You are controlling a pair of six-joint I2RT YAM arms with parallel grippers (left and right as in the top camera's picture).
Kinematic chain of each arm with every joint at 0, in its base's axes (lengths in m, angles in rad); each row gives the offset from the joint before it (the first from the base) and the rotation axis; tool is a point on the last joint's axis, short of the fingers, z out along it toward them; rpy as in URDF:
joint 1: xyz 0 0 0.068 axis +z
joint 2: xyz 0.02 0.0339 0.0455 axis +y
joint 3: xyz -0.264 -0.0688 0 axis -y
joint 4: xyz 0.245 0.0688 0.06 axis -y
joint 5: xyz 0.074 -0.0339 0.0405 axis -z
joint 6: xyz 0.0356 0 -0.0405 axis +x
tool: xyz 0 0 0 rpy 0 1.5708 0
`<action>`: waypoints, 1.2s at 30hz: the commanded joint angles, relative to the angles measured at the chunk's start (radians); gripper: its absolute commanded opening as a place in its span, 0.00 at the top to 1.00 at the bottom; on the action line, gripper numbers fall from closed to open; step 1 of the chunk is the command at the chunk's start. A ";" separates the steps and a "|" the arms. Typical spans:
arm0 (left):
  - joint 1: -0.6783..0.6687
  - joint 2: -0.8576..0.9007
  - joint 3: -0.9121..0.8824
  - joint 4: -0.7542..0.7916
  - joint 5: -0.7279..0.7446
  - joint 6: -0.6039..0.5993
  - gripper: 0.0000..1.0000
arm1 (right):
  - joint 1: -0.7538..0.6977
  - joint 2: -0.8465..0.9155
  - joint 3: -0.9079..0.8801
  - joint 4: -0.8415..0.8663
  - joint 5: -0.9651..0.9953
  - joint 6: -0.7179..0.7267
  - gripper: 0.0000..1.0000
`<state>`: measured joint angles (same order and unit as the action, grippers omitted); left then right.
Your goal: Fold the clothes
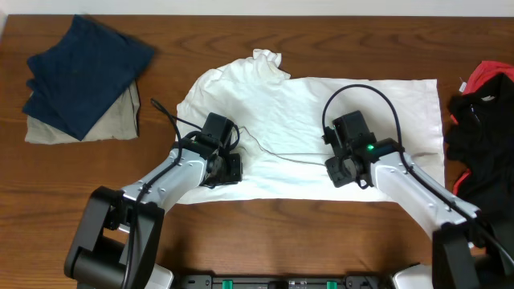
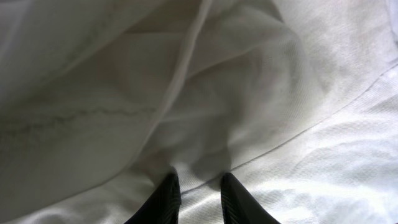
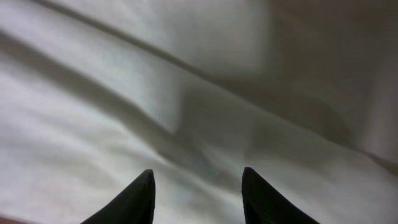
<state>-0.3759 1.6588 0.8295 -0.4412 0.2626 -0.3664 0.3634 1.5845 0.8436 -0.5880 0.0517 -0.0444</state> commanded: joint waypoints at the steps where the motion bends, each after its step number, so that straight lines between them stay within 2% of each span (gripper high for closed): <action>1: -0.001 0.027 -0.008 0.001 -0.006 -0.003 0.75 | -0.020 0.042 -0.014 0.028 0.000 -0.025 0.58; 4: -0.001 0.027 -0.008 0.001 -0.006 -0.003 0.75 | -0.020 0.066 -0.014 0.039 0.000 -0.026 0.59; 6: -0.001 0.027 -0.008 0.001 -0.006 -0.003 0.75 | -0.020 0.071 -0.014 0.043 0.003 -0.026 0.64; 9: -0.001 0.027 -0.008 0.002 -0.006 -0.003 0.75 | -0.020 0.071 -0.014 0.045 0.032 -0.024 0.88; 11: -0.001 0.027 -0.008 0.002 -0.006 -0.003 0.75 | -0.020 0.071 -0.014 0.046 0.039 -0.023 0.99; 21: -0.001 0.027 -0.008 0.001 -0.006 -0.003 0.75 | -0.021 0.059 0.029 0.155 0.235 0.074 0.98; 23: -0.001 0.027 -0.008 -0.002 -0.006 -0.003 0.75 | -0.026 0.058 0.055 0.194 0.252 0.073 0.89; 24: -0.001 0.027 -0.008 -0.003 -0.006 -0.003 0.75 | -0.030 0.058 0.066 0.209 0.257 0.073 0.79; 25: -0.001 0.027 -0.008 -0.004 -0.006 -0.003 0.75 | -0.034 0.058 0.077 0.219 0.260 0.073 0.74; 28: -0.001 0.027 -0.008 -0.007 -0.006 -0.003 0.75 | -0.054 0.058 0.096 0.198 0.263 0.074 0.62; 32: -0.001 0.027 -0.008 -0.009 -0.006 -0.002 0.75 | -0.066 0.055 0.097 0.087 0.246 0.111 0.68; 34: -0.001 0.027 -0.008 -0.009 -0.006 -0.002 0.75 | -0.070 0.053 0.097 0.002 0.161 0.116 0.80; 36: -0.001 0.027 -0.008 -0.008 -0.006 -0.002 0.75 | -0.070 0.052 0.097 -0.070 0.045 0.078 0.82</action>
<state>-0.3759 1.6588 0.8295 -0.4423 0.2630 -0.3664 0.2996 1.6463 0.9337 -0.6144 0.2352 0.0441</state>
